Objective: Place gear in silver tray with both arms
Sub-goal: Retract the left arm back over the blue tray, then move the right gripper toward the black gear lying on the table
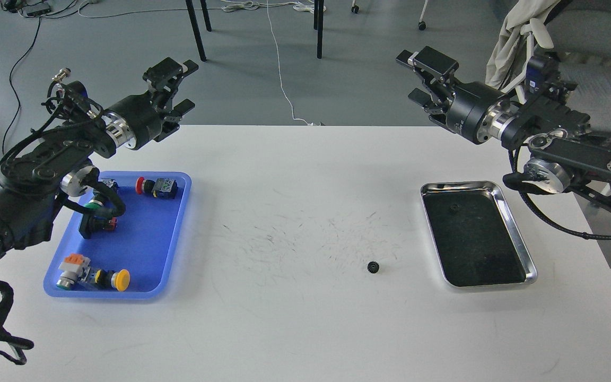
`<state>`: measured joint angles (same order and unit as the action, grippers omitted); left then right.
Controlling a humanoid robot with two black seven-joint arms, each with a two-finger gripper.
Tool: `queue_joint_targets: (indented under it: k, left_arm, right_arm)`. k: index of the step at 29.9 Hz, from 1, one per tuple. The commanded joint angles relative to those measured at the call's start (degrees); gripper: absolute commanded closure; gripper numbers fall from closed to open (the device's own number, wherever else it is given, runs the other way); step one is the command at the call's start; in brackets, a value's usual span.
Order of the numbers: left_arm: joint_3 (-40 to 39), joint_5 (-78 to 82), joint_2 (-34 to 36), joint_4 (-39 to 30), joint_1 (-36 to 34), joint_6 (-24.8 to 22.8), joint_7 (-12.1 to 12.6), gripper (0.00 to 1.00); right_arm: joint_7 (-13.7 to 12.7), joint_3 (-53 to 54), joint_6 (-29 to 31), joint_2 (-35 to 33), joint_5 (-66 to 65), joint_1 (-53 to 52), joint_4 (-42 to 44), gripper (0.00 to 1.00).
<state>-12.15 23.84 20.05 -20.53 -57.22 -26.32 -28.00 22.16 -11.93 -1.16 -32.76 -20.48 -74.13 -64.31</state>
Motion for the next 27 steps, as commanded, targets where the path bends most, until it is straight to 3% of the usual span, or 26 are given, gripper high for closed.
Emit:
queue_joint_targets:
  k: [1,5,7,12,17,19,22,27]
  left_arm:
    - [-1.6,-7.6,1.2,1.4,0.4,-1.7,0.0,0.02]
    - [-4.1,-15.1,0.9,3.9,1.4,-1.7,0.0,0.02]
    - [-5.7,-17.3,1.0,4.4,1.5,-1.7,1.5,0.02]
    - [-7.8,-19.5,1.0,5.7,2.3,-1.7,2.6,0.02]
    - [-10.8,-21.8,0.6,6.2,3.5,-1.7,7.1,0.02]
    - [-11.2,-22.4,0.5,6.8,3.6,-1.7,7.7,0.02]
    - [-13.0,-23.9,0.1,7.8,4.0,-1.7,8.3,0.02]
    - [-16.3,-25.2,-0.9,8.4,4.6,-1.7,12.9,0.02]
  right_arm:
    - [0.2,-5.8,0.0,1.6,-5.3,-3.6,-1.0,0.04]
    - [0.3,-9.5,0.1,3.2,-12.5,-5.9,-1.6,0.04]
    - [0.3,-10.7,0.3,3.7,-17.3,-6.9,-3.0,0.04]
    - [0.3,-14.2,0.7,4.8,-29.9,-9.1,-5.2,0.04]
    - [0.4,-19.6,2.4,6.5,-40.4,-13.4,-6.4,0.04]
    - [0.6,-22.4,3.4,7.9,-41.3,-15.2,-6.4,0.04]
    - [2.2,-26.2,4.7,8.9,-42.7,-18.1,-6.4,0.04]
    - [5.0,-28.7,5.6,10.7,-50.1,-20.4,-6.4,0.04]
